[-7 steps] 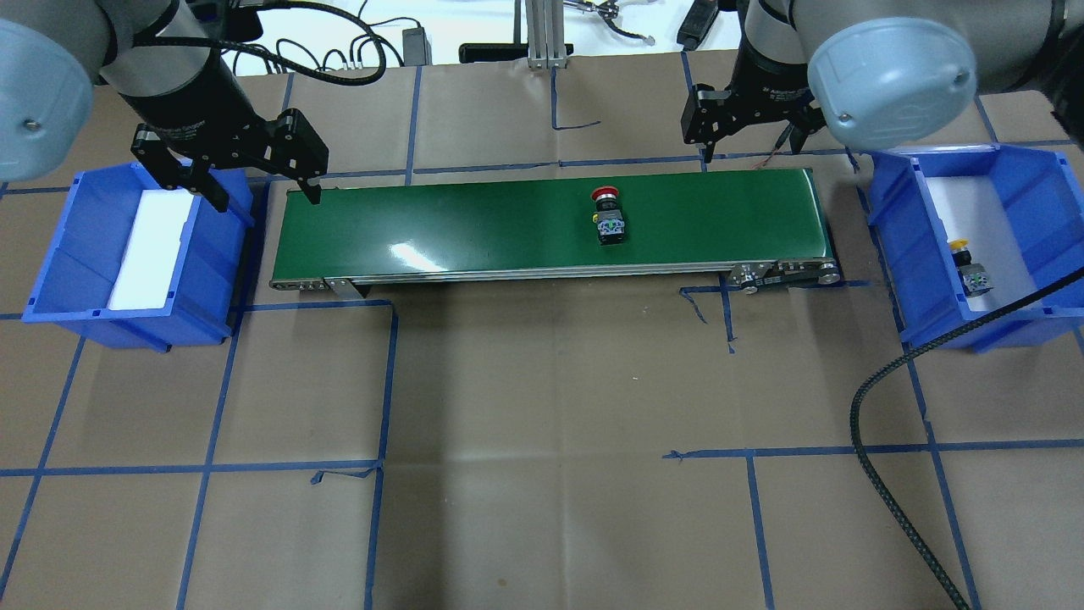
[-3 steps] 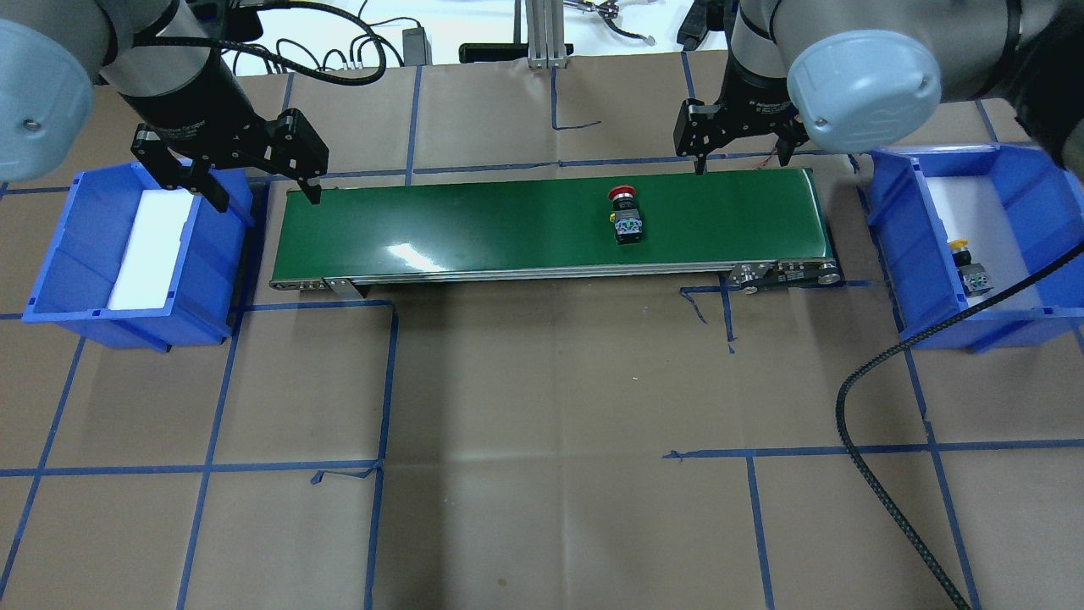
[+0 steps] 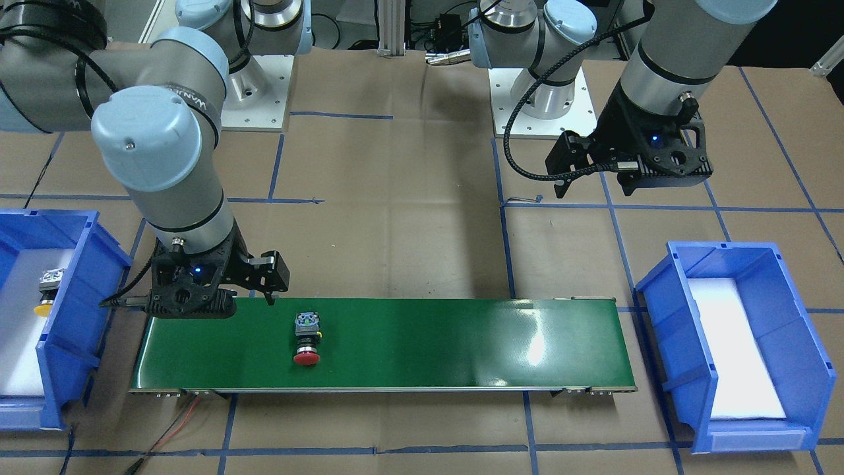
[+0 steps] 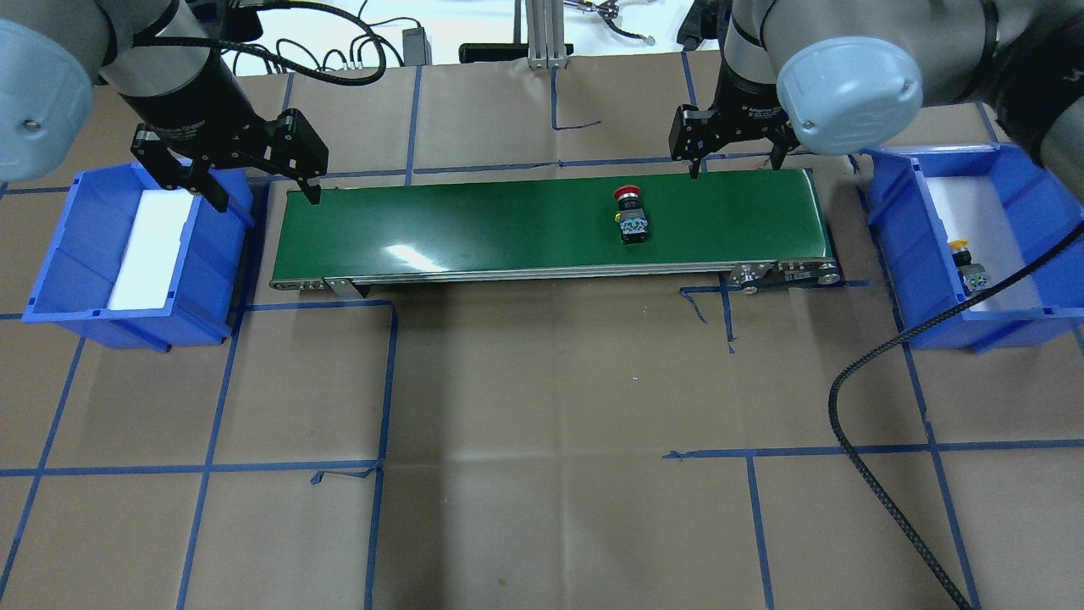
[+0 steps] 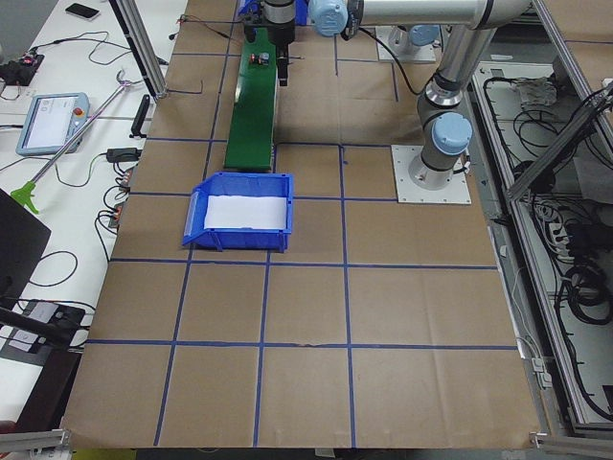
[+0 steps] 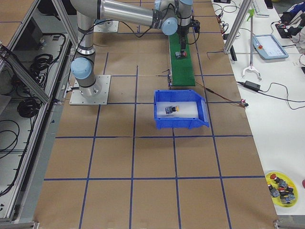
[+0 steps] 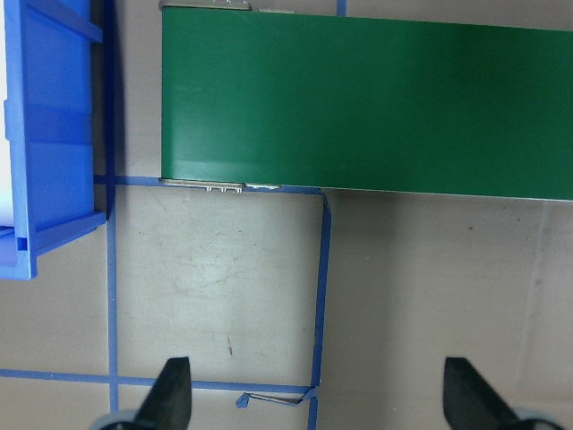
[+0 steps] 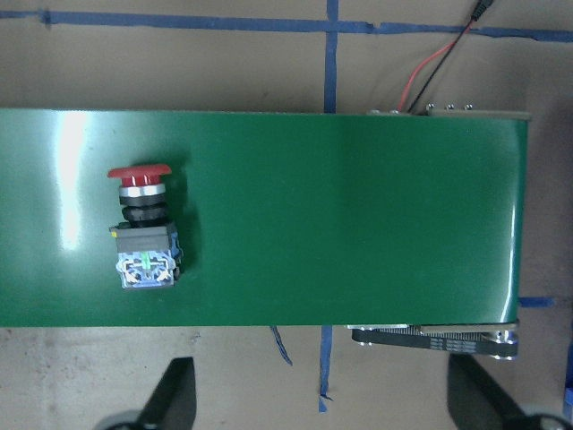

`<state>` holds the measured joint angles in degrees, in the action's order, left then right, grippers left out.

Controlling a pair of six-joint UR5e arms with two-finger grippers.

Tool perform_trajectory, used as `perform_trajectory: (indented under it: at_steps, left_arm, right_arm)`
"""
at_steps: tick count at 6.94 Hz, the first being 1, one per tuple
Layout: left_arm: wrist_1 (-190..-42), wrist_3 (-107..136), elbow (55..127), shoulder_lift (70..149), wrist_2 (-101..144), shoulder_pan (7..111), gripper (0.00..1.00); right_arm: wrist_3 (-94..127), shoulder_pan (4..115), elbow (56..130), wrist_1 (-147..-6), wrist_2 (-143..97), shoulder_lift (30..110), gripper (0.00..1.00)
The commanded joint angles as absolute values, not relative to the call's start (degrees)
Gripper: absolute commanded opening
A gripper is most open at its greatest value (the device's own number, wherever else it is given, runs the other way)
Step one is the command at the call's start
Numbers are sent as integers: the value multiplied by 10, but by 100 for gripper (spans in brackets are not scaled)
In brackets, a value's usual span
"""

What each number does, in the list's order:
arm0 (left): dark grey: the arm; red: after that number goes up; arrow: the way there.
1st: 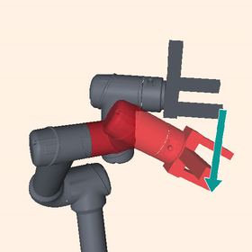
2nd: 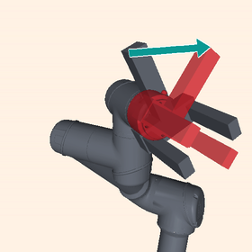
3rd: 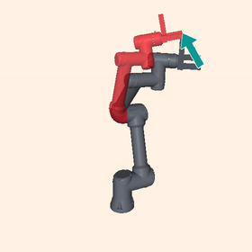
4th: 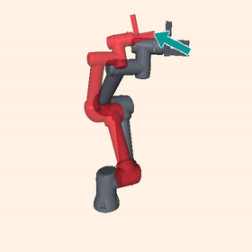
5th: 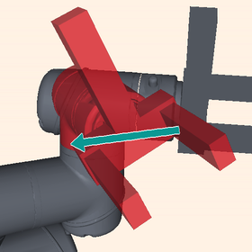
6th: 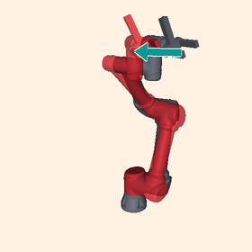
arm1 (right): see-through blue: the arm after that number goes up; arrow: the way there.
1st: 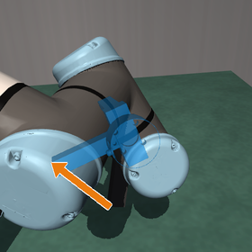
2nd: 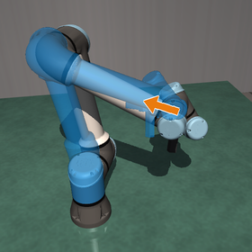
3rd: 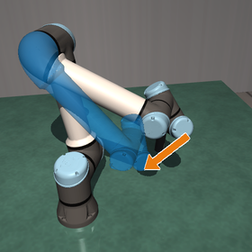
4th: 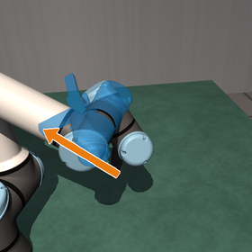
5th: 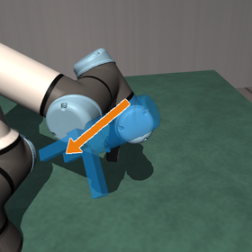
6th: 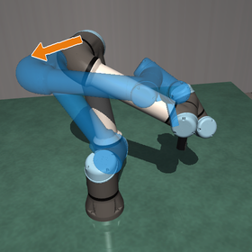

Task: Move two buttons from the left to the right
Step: 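Move the right gripper back over the conveyor above the red button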

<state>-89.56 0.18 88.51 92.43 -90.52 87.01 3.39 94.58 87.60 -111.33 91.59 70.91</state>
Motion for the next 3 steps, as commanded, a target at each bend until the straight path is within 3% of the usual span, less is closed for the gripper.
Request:
perform_trajectory:
  at_steps: [1,3]
  left_arm:
    - [-896,2,885,924,-904,870,100]
    - [-896,2,885,924,-904,870,100]
  right_arm:
    - [33,943,877,-1133,911,680,99]
    - [34,942,878,-1133,911,662,99]
